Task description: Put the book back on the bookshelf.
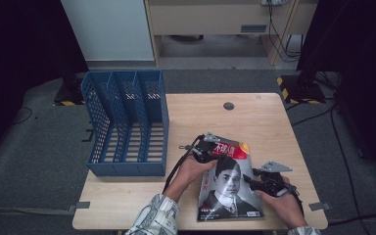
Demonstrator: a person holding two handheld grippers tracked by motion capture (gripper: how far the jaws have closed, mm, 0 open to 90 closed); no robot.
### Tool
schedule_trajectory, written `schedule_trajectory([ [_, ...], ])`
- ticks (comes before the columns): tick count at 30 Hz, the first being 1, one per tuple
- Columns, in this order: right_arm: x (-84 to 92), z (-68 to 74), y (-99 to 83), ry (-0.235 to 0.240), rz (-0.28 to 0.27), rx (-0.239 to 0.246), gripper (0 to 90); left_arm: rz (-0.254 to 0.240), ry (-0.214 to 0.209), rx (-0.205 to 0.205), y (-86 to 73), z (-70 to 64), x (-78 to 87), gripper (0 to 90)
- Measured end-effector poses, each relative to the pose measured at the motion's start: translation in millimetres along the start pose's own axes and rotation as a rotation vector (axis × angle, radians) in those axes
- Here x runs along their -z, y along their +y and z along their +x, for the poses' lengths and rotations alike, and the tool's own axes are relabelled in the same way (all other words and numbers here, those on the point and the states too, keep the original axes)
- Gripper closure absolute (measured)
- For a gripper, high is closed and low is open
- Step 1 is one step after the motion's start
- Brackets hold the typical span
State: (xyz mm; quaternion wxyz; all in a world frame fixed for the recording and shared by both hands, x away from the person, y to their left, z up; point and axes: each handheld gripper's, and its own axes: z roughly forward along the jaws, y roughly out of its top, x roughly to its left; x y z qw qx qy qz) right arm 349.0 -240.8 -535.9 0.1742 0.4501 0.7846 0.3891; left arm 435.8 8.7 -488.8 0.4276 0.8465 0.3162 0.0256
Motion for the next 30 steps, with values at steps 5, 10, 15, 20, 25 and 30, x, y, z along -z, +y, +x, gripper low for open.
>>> schedule_trajectory([
  [5, -0.6, 0.4, 0.5, -0.012, -0.003, 0.017, 46.7, -0.012, -0.004, -0.004, 1.2, -0.9, 2.0, 81.5],
  [10, -1.7, 1.6, 1.8, -0.016, -0.001, 0.021, 42.9, -0.023, -0.004, -0.015, 5.2, -6.2, 4.6, 82.1],
  [15, -0.8, 2.5, 4.5, -0.015, 0.009, 0.028, 35.7, -0.033, -0.001, -0.035, 8.9, -10.6, 7.6, 82.5],
  [20, 4.6, -0.6, 8.3, -0.019, -0.029, 0.015, 32.2, -0.045, -0.005, -0.055, 16.6, -14.6, 13.5, 83.0],
  [25, 9.1, -4.7, 9.8, -0.027, -0.058, -0.006, 30.3, -0.063, -0.007, -0.062, 23.7, -16.9, 19.6, 83.7],
  [30, 12.9, -5.3, 12.5, -0.022, -0.079, -0.012, 27.0, -0.098, -0.005, -0.070, 35.3, -16.9, 33.3, 85.2],
])
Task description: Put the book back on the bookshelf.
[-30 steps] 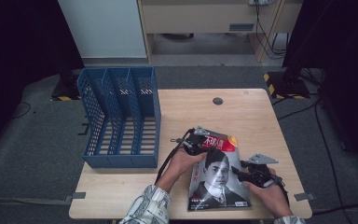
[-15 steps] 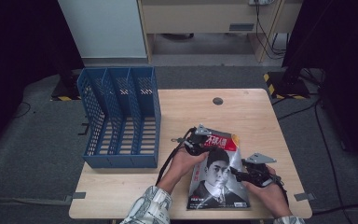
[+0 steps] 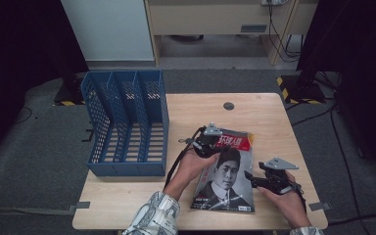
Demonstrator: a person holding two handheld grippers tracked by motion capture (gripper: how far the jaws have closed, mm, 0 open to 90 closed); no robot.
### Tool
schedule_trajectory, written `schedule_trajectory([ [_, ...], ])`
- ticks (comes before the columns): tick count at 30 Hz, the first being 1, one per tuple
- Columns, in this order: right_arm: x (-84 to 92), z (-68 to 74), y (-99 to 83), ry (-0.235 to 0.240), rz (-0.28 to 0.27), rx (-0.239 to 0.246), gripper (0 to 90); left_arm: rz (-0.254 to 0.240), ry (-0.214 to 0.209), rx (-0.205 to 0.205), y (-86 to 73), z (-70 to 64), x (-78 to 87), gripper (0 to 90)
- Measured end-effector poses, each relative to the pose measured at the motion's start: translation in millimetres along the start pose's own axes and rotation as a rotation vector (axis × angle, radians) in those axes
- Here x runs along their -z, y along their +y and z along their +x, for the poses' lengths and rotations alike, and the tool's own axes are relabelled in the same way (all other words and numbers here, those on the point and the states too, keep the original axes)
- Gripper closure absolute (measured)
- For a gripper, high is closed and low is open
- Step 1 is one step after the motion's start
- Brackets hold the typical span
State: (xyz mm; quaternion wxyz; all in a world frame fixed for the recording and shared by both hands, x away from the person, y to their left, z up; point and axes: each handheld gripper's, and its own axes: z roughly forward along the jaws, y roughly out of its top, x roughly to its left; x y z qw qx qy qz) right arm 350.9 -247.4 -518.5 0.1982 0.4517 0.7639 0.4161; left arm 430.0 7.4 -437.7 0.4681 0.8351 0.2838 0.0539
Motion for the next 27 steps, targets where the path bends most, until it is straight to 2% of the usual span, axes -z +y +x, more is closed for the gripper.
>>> schedule_trajectory([
  [6, -0.7, 2.2, 1.1, 0.014, 0.008, 0.007, 24.2, -0.028, 0.003, -0.021, 14.7, 3.5, 13.2, 86.2],
  [13, -3.0, 5.2, 1.9, 0.036, 0.016, 0.020, 19.8, -0.037, 0.006, -0.036, 22.4, 4.7, 21.4, 86.4],
  [16, -4.2, 4.1, 2.4, 0.063, 0.025, 0.030, 16.4, -0.046, 0.001, -0.043, 24.5, 4.4, 25.2, 86.4],
  [17, -6.0, 4.3, 2.0, 0.085, 0.035, 0.033, 15.1, -0.051, 0.001, -0.047, 26.0, 4.4, 27.4, 86.4],
  [21, -9.6, 5.0, 2.2, 0.109, 0.046, 0.062, 16.7, -0.063, -0.001, -0.051, 28.4, 4.1, 30.4, 86.5],
  [22, -11.9, 5.7, 2.3, 0.115, 0.059, 0.083, 18.6, -0.068, -0.003, -0.057, 30.1, 3.6, 32.2, 86.5],
  [27, -12.8, 6.8, 5.1, 0.115, 0.058, 0.105, 24.0, -0.084, -0.007, -0.062, 33.4, 2.6, 37.2, 86.4],
])
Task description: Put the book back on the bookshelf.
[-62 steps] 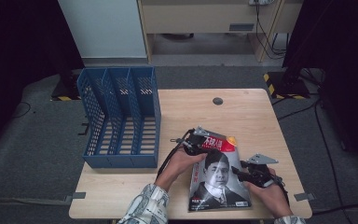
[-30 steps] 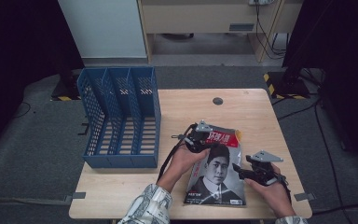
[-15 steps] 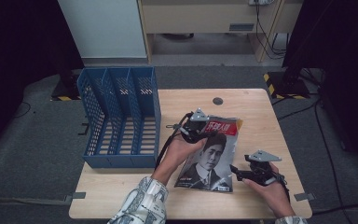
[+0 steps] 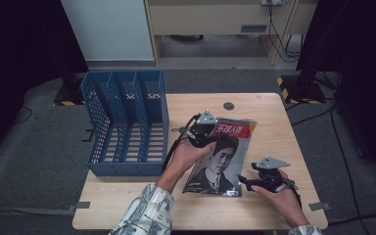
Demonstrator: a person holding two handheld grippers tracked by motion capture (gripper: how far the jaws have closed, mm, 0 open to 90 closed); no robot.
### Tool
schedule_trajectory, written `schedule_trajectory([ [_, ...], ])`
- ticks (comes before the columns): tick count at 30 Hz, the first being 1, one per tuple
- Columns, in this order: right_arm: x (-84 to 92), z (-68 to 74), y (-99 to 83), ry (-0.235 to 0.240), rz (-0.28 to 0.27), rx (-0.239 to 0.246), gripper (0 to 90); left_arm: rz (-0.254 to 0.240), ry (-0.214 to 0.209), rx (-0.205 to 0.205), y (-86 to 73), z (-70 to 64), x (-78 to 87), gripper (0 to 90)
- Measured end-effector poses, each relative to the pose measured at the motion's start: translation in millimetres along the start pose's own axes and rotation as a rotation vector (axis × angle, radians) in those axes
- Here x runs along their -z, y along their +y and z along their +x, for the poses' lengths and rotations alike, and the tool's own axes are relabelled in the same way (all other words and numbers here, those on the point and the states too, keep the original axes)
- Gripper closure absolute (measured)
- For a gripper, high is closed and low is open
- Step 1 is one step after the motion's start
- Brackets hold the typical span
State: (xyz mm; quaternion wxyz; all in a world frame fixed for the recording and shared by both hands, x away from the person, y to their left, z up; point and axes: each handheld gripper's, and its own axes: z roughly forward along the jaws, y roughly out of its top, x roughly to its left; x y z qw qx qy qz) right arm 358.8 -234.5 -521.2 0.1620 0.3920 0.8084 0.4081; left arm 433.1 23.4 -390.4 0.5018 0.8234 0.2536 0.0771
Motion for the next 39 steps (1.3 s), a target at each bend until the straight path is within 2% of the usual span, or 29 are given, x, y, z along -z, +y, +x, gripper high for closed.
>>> schedule_trajectory([
  [5, 4.2, 3.6, 8.6, 0.005, -0.010, 0.032, 26.6, -0.025, -0.001, -0.009, 10.6, -1.8, 9.4, 86.5],
  [8, 6.5, 4.7, 11.9, 0.016, -0.021, 0.033, 27.5, -0.039, 0.000, -0.021, 19.0, -3.4, 15.7, 86.5],
  [14, 8.5, 2.9, 17.6, 0.022, -0.025, 0.049, 28.7, -0.079, -0.011, -0.031, 33.8, -5.0, 28.6, 86.5],
  [16, 7.1, 2.6, 24.6, 0.030, -0.030, 0.068, 28.8, -0.086, -0.015, -0.039, 37.3, -4.6, 31.5, 86.5],
  [21, 3.8, 2.2, 33.8, 0.039, -0.024, 0.088, 28.5, -0.104, -0.022, -0.033, 41.6, -2.4, 36.6, 86.5],
  [25, 0.4, 1.0, 46.3, 0.034, -0.027, 0.125, 28.1, -0.113, -0.028, -0.039, 44.4, -1.5, 42.3, 86.5],
  [30, -5.4, -0.7, 51.0, 0.037, -0.041, 0.136, 27.9, -0.117, -0.039, -0.036, 43.7, 0.8, 44.8, 86.5],
  [39, -16.7, -3.7, 55.0, 0.057, -0.029, 0.136, 28.3, -0.129, -0.073, -0.031, 42.6, 0.2, 42.8, 86.5],
])
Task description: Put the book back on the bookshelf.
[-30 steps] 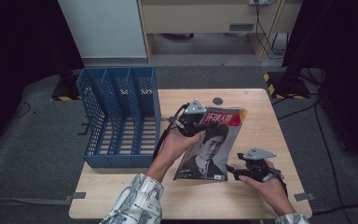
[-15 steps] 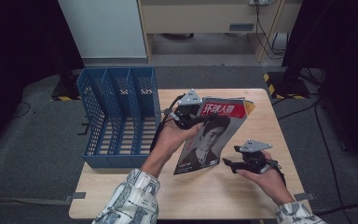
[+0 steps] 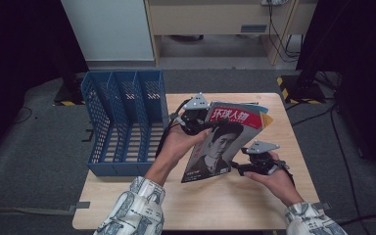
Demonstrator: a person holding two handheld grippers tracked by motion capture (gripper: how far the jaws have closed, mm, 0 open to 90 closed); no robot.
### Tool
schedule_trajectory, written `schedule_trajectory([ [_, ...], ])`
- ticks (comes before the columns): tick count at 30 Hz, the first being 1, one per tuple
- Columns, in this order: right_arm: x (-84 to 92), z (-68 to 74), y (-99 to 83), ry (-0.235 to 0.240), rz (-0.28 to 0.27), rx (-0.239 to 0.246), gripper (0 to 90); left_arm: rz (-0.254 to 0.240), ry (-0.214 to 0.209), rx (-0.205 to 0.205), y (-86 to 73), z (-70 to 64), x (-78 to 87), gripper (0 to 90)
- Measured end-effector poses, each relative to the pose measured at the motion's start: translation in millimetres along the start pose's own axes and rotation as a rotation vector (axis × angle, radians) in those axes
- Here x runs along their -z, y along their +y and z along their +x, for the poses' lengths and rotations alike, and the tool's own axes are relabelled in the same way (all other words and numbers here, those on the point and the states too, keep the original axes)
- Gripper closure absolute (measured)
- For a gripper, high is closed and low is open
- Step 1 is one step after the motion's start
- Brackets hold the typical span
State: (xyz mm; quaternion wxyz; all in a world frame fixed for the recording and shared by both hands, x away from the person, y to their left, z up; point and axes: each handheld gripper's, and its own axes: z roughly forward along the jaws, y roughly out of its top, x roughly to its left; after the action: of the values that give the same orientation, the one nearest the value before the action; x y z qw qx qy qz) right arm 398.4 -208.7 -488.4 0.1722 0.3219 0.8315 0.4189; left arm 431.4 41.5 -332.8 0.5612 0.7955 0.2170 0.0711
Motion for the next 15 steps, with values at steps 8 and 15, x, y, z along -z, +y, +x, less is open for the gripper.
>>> schedule_trajectory([
  [8, -0.1, -1.1, 3.0, 0.022, -0.008, 0.007, 29.5, -0.006, -0.027, 0.000, 0.7, -3.4, -2.2, 86.5],
  [15, -1.2, 0.4, 2.6, 0.058, -0.007, 0.029, 35.3, -0.005, -0.031, 0.000, 0.1, -4.0, -4.0, 86.5],
])
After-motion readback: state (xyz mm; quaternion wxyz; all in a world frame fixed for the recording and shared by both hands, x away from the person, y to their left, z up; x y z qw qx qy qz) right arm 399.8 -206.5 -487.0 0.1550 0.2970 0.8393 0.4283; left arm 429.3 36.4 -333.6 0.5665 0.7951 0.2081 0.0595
